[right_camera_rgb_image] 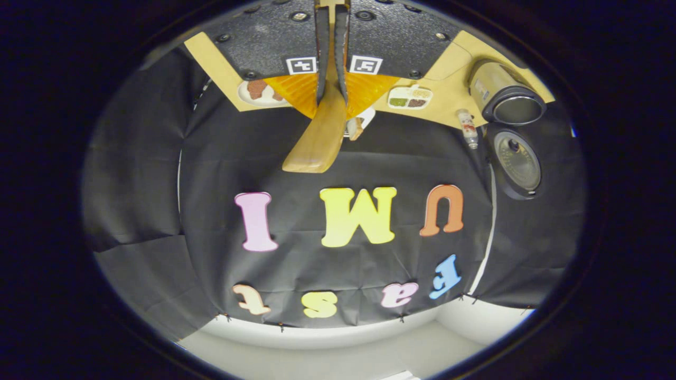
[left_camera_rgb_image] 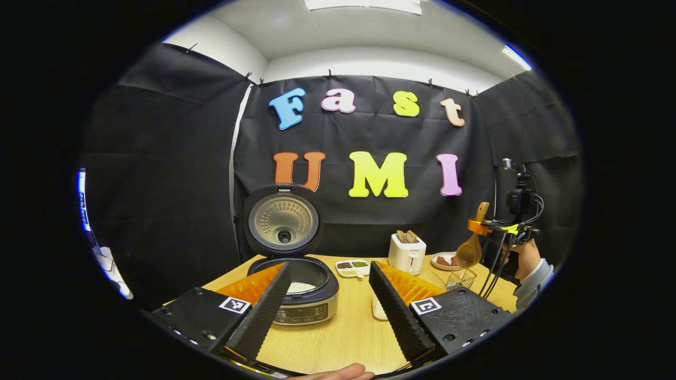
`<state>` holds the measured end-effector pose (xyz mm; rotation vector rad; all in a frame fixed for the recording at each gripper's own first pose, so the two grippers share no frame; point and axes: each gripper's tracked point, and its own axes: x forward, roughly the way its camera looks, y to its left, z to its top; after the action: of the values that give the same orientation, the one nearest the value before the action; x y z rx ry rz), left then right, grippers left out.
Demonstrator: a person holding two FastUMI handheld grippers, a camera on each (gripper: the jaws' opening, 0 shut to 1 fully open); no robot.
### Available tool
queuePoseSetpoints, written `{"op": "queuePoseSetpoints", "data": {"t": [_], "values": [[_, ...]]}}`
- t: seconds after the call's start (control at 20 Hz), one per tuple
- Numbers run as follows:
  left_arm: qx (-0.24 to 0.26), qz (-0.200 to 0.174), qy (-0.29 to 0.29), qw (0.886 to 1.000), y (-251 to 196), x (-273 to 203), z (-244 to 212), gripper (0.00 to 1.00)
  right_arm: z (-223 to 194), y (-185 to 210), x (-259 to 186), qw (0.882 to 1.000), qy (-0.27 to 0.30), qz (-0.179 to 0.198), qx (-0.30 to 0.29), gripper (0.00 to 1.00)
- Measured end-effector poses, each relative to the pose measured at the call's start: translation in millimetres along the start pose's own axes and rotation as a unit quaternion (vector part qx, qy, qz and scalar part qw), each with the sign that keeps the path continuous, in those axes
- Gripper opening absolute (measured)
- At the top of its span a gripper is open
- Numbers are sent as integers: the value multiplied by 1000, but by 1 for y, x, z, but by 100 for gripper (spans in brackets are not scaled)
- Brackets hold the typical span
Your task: Close the left gripper, press the button to open the rice cooker; take a wooden spoon from the chopstick holder with the right hand, scoop a spoonful of rice and pour it into the rice cooker, then put the wooden spoon back into the chopstick holder.
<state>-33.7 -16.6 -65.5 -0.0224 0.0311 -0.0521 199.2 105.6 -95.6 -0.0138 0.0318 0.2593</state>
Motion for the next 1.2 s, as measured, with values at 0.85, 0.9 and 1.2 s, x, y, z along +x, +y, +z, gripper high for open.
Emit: {"op": "queuePoseSetpoints", "data": {"t": [0.85,0.9,1.2], "values": [[-4,15,-2,1000,25,9,-4,95,-132,88,75,993,88,-2,-75,10],[-5,15,-4,1000,25,10,-4,95,-134,84,76,992,83,-11,-94,10],[-3,19,-10,1000,26,13,-5,95,-163,85,70,991,101,0,-84,9]]}}
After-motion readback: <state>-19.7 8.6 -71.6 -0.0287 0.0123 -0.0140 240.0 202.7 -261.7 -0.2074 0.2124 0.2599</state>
